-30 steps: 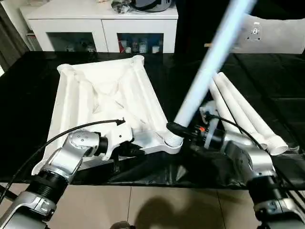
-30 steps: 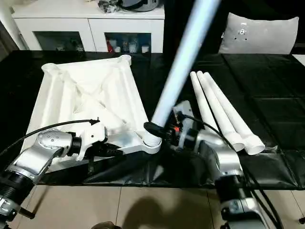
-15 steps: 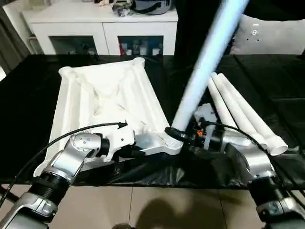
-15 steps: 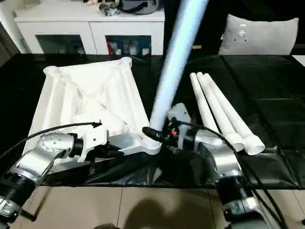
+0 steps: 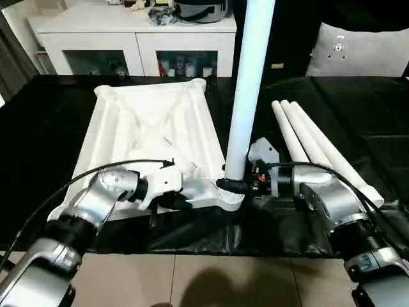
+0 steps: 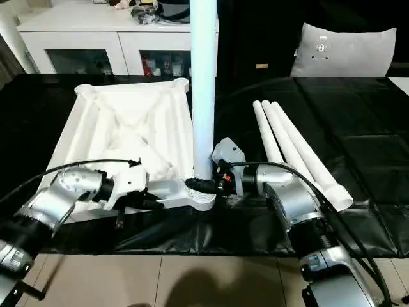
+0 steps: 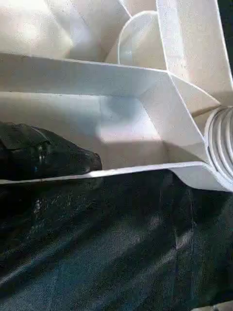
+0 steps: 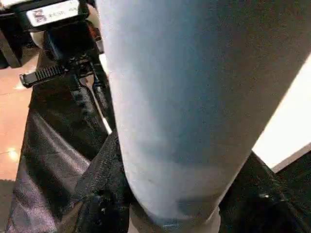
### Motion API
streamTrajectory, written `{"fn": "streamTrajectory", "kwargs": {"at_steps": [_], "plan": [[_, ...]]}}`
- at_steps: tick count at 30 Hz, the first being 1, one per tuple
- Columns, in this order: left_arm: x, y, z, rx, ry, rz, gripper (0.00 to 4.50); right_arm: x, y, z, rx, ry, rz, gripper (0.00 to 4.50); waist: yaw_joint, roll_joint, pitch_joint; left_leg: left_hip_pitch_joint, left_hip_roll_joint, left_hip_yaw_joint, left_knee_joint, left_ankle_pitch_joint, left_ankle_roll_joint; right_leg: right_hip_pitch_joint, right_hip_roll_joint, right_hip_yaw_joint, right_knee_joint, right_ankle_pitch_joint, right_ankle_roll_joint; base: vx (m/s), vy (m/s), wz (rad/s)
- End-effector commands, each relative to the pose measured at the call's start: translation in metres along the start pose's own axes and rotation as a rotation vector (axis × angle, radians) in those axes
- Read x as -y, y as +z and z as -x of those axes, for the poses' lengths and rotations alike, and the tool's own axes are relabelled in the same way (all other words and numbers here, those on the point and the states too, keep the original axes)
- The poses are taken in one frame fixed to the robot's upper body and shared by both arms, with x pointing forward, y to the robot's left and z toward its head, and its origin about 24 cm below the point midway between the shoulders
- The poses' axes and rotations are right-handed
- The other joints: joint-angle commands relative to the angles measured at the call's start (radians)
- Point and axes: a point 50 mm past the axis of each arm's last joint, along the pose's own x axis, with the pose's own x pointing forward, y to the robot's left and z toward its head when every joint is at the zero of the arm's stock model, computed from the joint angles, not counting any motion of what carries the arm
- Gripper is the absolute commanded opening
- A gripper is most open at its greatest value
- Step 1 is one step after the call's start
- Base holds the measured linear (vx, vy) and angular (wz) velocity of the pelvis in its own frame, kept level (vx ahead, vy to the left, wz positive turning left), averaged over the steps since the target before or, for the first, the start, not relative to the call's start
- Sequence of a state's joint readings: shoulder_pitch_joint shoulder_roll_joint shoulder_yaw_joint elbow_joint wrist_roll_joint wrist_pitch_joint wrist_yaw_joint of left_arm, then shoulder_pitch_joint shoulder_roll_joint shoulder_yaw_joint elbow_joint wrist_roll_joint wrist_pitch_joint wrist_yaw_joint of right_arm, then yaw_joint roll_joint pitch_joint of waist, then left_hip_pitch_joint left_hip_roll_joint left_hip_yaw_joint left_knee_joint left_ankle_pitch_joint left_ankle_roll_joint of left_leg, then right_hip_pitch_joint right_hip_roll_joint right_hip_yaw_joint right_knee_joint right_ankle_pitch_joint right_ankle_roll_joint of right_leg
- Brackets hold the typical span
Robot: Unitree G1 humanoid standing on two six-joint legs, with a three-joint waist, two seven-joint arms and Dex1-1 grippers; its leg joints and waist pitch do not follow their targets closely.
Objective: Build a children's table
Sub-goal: Insert table leg to table base
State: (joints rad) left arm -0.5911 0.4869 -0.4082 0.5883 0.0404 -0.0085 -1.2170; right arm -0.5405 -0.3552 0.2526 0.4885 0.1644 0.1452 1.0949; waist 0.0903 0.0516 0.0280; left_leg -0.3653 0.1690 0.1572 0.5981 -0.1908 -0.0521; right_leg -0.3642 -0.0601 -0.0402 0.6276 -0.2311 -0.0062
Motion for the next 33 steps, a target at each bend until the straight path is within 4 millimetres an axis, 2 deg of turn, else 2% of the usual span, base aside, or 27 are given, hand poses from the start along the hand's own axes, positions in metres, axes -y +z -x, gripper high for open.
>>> {"fn": "streamTrajectory", "kwargs": {"at_steps": [1,6,7,8,9,10,11,12,13,14,16,17,18,20,22,23,25,28,29,30,31,33], "plan": [[-0.005,0.015,-0.001,0.019,-0.011,-0.069,0.0,-0.019,-0.048,-0.009,-0.203,0.069,-0.113,1.91,-0.003,0.004,-0.035,0.012,0.062,-0.02,-0.092,-0.322,-0.012,0.02,-0.089,0.048,-0.088,-0.219,-0.231,0.0,0.0,0.0],[-0.003,0.01,0.001,0.029,-0.008,-0.028,0.0,-0.015,-0.048,-0.012,-0.166,-0.023,-0.135,1.91,-0.007,0.004,-0.03,0.015,0.063,-0.021,-0.098,-0.36,-0.024,0.015,-0.092,0.051,-0.096,-0.292,-0.216,0.0,0.0,0.0],[-0.001,0.008,0.001,0.043,-0.004,-0.003,0.0,-0.012,-0.049,-0.013,-0.16,-0.079,-0.141,1.91,-0.008,0.005,-0.03,0.015,0.064,-0.022,-0.099,-0.364,-0.028,0.014,-0.093,0.051,-0.096,-0.301,-0.213,0.0,0.0,0.0],[0.005,0.005,0.0,0.077,0.036,0.064,0.0,-0.006,-0.048,-0.014,-0.143,-0.195,-0.163,1.91,-0.01,0.001,-0.027,0.014,0.063,-0.023,-0.102,-0.379,-0.031,0.013,-0.093,0.051,-0.1,-0.335,-0.204,0.0,0.0,0.0],[0.009,0.003,0.0,0.098,0.064,0.107,0.0,-0.002,-0.048,-0.016,-0.136,-0.266,-0.177,1.91,-0.014,-0.001,-0.027,0.011,0.066,-0.025,-0.105,-0.379,-0.041,0.015,-0.096,0.052,-0.094,-0.336,-0.205,0.0,0.0,0.0],[0.015,0.0,-0.003,0.126,0.121,0.177,0.0,0.003,-0.046,-0.018,-0.131,-0.372,-0.192,1.91,-0.026,-0.004,-0.022,0.002,0.062,-0.03,-0.113,-0.393,-0.047,0.019,-0.094,0.046,-0.097,-0.385,-0.188,0.0,0.0,0.0],[0.016,0.0,-0.003,0.129,0.127,0.184,0.0,0.004,-0.046,-0.018,-0.131,-0.382,-0.193,1.91,-0.029,0.0,-0.025,0.006,0.065,-0.032,-0.114,-0.4,-0.057,0.016,-0.095,0.046,-0.094,-0.398,-0.182,0.0,0.0,0.0],[0.021,0.002,-0.007,0.151,0.179,0.24,0.0,0.009,-0.044,-0.021,-0.133,-0.473,-0.233,1.91,-0.043,-0.011,-0.025,0.015,0.062,-0.029,-0.108,-0.414,-0.052,0.006,-0.093,0.051,-0.104,-0.436,-0.177,0.0,0.0,0.0],[0.021,0.002,-0.008,0.154,0.186,0.246,0.0,0.009,-0.044,-0.022,-0.133,-0.484,-0.238,1.91,-0.049,-0.008,-0.023,0.013,0.062,-0.029,-0.109,-0.412,-0.053,0.006,-0.092,0.052,-0.101,-0.428,-0.182,0.0,0.0,0.0],[0.023,0.006,-0.011,0.166,0.218,0.274,0.0,0.012,-0.043,-0.024,-0.132,-0.541,-0.266,1.91,-0.05,-0.008,-0.023,0.016,0.06,-0.025,-0.106,-0.41,-0.046,0.001,-0.088,0.053,-0.107,-0.435,-0.178,0.0,0.0,0.0],[0.027,0.019,-0.021,0.187,0.271,0.294,0.0,0.018,-0.041,-0.031,-0.132,-0.649,-0.314,1.91,-0.059,-0.016,-0.02,0.009,0.056,-0.026,-0.107,-0.401,-0.042,0.003,-0.087,0.051,-0.106,-0.447,-0.179,0.0,0.0,0.0],[0.028,0.025,-0.026,0.183,0.28,0.279,0.0,0.021,-0.04,-0.034,-0.136,-0.682,-0.323,1.91,-0.056,-0.02,-0.023,0.017,0.056,-0.022,-0.101,-0.39,-0.032,-0.003,-0.091,0.055,-0.113,-0.465,-0.17,0.0,0.0,0.0],[0.029,0.034,-0.033,0.175,0.288,0.257,0.0,0.023,-0.039,-0.038,-0.141,-0.726,-0.334,1.91,-0.056,-0.022,-0.023,0.011,0.056,-0.021,-0.102,-0.366,-0.027,0.0,-0.089,0.055,-0.115,-0.454,-0.163,0.0,0.0,0.0],[0.03,0.038,-0.036,0.176,0.285,0.244,0.0,0.025,-0.037,-0.04,-0.142,-0.751,-0.339,1.91,-0.053,-0.018,-0.025,0.011,0.056,-0.019,-0.104,-0.345,-0.023,0.001,-0.086,0.054,-0.113,-0.408,-0.163,0.0,0.0,0.0],[0.032,0.042,-0.039,0.165,0.291,0.239,0.0,0.026,-0.034,-0.045,-0.134,-0.779,-0.37,1.91,-0.056,-0.023,-0.028,0.007,0.057,-0.017,-0.106,-0.317,-0.023,0.007,-0.081,0.053,-0.106,-0.322,-0.174,0.0,0.0,0.0],[0.032,0.042,-0.039,0.158,0.296,0.239,0.0,0.026,-0.034,-0.045,-0.135,-0.783,-0.373,1.91,-0.055,-0.02,-0.031,0.004,0.056,-0.016,-0.106,-0.291,-0.02,0.01,-0.079,0.052,-0.1,-0.263,-0.184,0.0,0.0,0.0],[0.03,0.037,-0.037,0.127,0.317,0.225,0.0,0.026,-0.033,-0.045,-0.138,-0.78,-0.357,1.91,-0.055,-0.021,-0.034,0.005,0.057,-0.011,-0.103,-0.252,-0.009,0.013,-0.078,0.05,-0.098,-0.174,-0.197,0.0,0.0,0.0],[0.03,0.034,-0.033,0.102,0.343,0.228,0.0,0.025,-0.032,-0.049,-0.129,-0.762,-0.354,1.91,-0.056,-0.024,-0.033,0.006,0.058,-0.009,-0.104,-0.251,-0.007,0.015,-0.078,0.049,-0.096,-0.152,-0.206,0.0,0.0,0.0],[0.03,0.033,-0.033,0.099,0.347,0.232,0.0,0.025,-0.032,-0.049,-0.13,-0.768,-0.356,2.26,-0.057,-0.024,-0.031,0.006,0.057,-0.009,-0.104,-0.263,-0.009,0.014,-0.078,0.049,-0.098,-0.169,-0.209,0.0,0.0,0.0],[0.03,0.033,-0.033,0.099,0.349,0.235,0.0,0.025,-0.032,-0.049,-0.124,-0.765,-0.364,2.26,-0.058,-0.023,-0.029,0.008,0.058,-0.009,-0.105,-0.276,-0.012,0.012,-0.078,0.05,-0.101,-0.187,-0.208,0.0,0.0,0.0],[0.03,0.033,-0.033,0.099,0.353,0.238,0.0,0.026,-0.033,-0.049,-0.122,-0.77,-0.367,2.47,-0.06,-0.024,-0.028,0.01,0.058,-0.009,-0.106,-0.303,-0.02,0.011,-0.079,0.051,-0.105,-0.23,-0.201,0.0,0.0,0.0],[0.03,0.033,-0.033,0.098,0.356,0.24,0.0,0.026,-0.033,-0.049,-0.121,-0.774,-0.368,2.63,-0.059,-0.023,-0.03,0.015,0.06,-0.009,-0.106,-0.312,-0.026,0.008,-0.08,0.052,-0.106,-0.238,-0.203,0.0,0.0,0.0]]}}
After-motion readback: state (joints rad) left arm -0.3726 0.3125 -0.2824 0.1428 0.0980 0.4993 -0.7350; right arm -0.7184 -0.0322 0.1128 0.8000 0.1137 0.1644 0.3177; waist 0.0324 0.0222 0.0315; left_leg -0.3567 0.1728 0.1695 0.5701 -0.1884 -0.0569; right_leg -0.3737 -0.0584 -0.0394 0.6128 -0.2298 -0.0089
